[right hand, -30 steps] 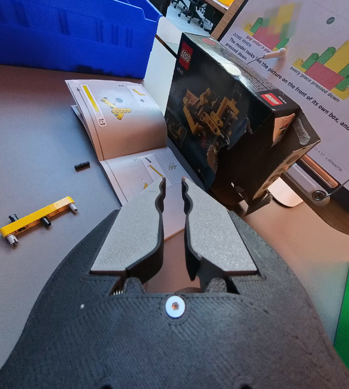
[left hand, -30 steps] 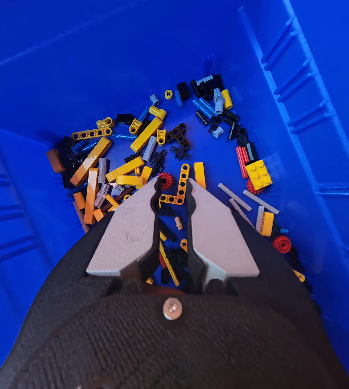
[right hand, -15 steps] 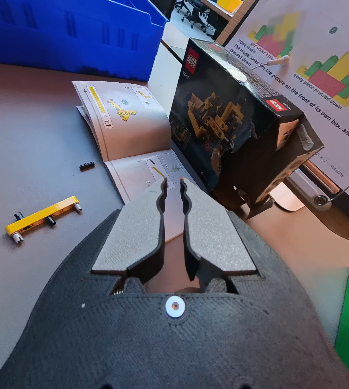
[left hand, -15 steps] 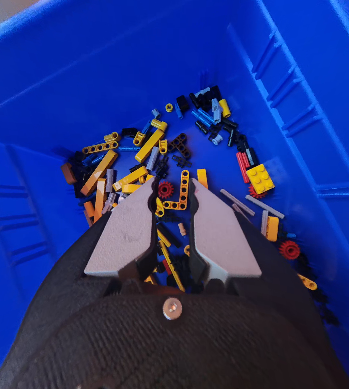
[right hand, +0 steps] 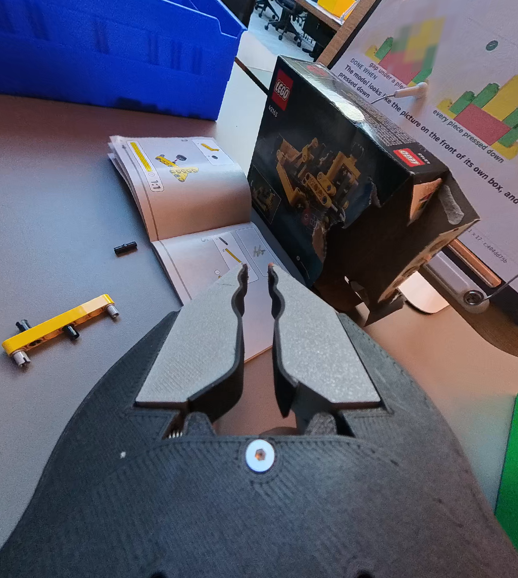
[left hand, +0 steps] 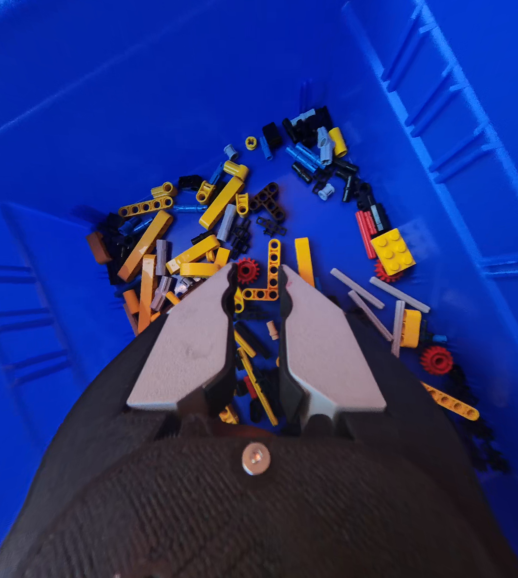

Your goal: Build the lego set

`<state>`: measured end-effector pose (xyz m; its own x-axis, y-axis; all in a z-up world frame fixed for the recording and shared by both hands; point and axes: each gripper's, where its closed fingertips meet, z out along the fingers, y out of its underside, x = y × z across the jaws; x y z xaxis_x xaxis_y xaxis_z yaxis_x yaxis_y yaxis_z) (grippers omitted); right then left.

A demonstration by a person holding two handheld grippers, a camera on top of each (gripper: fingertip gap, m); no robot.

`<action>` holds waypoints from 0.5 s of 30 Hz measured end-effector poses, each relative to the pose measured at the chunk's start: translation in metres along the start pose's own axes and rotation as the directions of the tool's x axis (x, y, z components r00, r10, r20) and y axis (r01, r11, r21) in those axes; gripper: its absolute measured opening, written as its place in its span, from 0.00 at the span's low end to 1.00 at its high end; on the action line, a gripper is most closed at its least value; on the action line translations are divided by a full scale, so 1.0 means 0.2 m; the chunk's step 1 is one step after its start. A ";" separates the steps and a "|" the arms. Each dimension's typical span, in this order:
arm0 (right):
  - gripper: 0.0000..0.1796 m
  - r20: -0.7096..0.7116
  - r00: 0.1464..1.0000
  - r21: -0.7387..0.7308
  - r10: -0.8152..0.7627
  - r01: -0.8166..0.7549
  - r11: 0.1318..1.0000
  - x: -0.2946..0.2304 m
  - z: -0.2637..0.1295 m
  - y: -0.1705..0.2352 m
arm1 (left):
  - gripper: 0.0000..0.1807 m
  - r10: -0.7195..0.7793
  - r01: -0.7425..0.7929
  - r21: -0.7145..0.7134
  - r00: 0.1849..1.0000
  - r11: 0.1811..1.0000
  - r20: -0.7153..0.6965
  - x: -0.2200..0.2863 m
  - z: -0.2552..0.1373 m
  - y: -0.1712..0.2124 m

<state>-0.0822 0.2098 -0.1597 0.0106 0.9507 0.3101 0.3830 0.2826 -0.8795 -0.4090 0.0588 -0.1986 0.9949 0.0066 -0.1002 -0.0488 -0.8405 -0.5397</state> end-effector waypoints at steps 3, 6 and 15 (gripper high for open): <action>0.06 0.000 1.000 0.001 0.000 0.000 1.000 0.00 0.00 0.00 | 0.14 0.004 -0.005 -0.009 1.000 1.000 -0.013 0.02 0.01 0.01; 0.06 0.002 1.000 0.001 -0.004 0.004 1.000 0.00 0.00 0.00 | 0.16 0.017 -0.017 -0.010 1.000 1.000 -0.017 0.03 0.01 0.01; 0.05 0.005 1.000 0.001 -0.003 0.003 1.000 0.00 0.00 0.00 | 0.11 0.067 -0.067 -0.012 0.998 0.998 0.015 0.01 0.00 0.03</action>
<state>-0.0821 0.2088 -0.1597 0.0048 0.9505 0.3107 0.3819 0.2854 -0.8790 -0.4079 0.0544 -0.2015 0.9880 -0.0415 -0.1487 -0.1140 -0.8455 -0.5216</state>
